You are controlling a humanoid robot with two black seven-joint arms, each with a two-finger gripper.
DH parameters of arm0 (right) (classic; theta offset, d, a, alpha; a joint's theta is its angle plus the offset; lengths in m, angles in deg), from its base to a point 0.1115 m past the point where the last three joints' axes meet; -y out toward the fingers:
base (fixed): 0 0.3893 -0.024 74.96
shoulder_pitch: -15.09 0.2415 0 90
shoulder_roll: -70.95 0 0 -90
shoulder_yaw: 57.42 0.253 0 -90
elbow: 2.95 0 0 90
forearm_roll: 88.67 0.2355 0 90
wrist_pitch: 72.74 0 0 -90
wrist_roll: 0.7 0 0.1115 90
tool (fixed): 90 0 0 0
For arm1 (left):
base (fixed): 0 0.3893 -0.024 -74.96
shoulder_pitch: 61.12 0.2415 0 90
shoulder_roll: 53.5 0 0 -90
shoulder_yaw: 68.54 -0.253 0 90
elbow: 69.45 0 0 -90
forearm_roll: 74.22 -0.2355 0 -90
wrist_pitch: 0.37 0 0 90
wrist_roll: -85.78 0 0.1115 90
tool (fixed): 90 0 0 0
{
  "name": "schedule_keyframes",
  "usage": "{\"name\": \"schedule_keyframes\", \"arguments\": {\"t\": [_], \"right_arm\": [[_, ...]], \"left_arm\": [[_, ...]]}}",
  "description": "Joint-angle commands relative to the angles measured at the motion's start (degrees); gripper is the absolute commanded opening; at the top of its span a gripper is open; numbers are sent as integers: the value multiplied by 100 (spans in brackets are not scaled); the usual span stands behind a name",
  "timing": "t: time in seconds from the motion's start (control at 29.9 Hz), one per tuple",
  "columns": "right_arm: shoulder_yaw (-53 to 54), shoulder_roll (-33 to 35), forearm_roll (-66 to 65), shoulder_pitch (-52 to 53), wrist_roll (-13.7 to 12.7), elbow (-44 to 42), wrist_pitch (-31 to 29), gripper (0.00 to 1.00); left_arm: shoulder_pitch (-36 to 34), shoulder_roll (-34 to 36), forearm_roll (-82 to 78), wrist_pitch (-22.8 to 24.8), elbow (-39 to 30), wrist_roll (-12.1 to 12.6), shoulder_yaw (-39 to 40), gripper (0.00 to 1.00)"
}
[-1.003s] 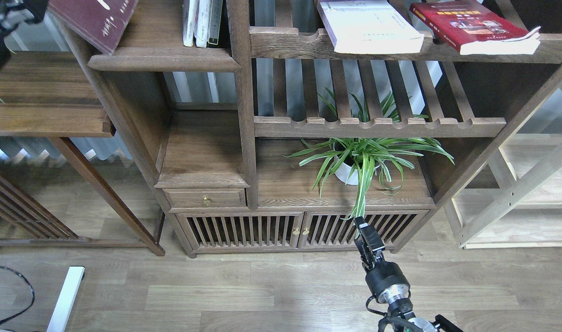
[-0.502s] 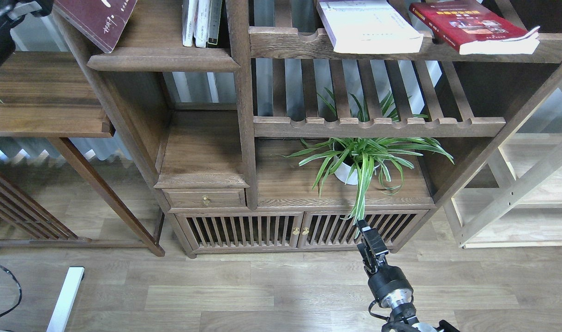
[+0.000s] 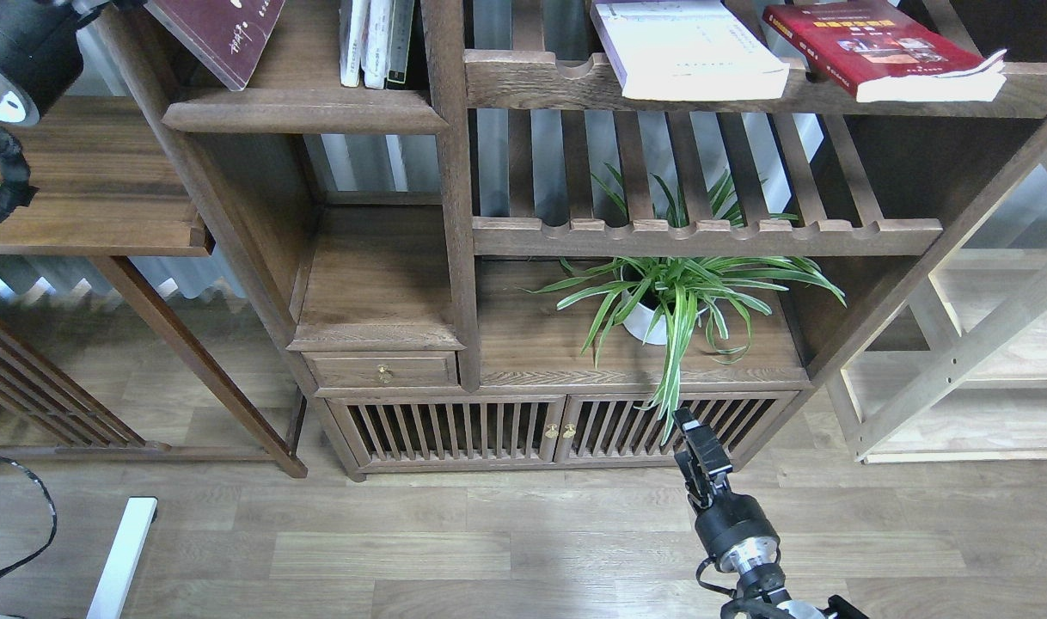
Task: Organize books on shelf
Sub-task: 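Push the book onto the top shelf beside the white books, then release the book and pull the left gripper back from the shelf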
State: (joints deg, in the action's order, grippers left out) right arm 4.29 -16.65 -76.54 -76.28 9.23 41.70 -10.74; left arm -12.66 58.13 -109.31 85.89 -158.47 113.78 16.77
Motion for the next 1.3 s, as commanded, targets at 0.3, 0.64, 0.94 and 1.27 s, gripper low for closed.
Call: {"name": "schedule_keyframes", "arguments": {"t": [0.3, 0.64, 0.94, 1.27], "right_arm": [[-19, -2, 18, 14, 0, 0, 0, 99], [-27, -37, 18, 23, 9, 0, 0, 99], [-27, -29, 26, 23, 9, 0, 0, 99], [-27, -46, 26, 75, 0, 0, 0, 99]], "left_arm": [[-223, -1, 248, -215, 262, 0, -208, 3], [-742, 16, 388, -628, 569, 0, -709, 4], [-1181, -10, 432, -725, 1087, 0, -1061, 3], [-1919, -37, 573, -743, 1782, 0, -1552, 3]]}}
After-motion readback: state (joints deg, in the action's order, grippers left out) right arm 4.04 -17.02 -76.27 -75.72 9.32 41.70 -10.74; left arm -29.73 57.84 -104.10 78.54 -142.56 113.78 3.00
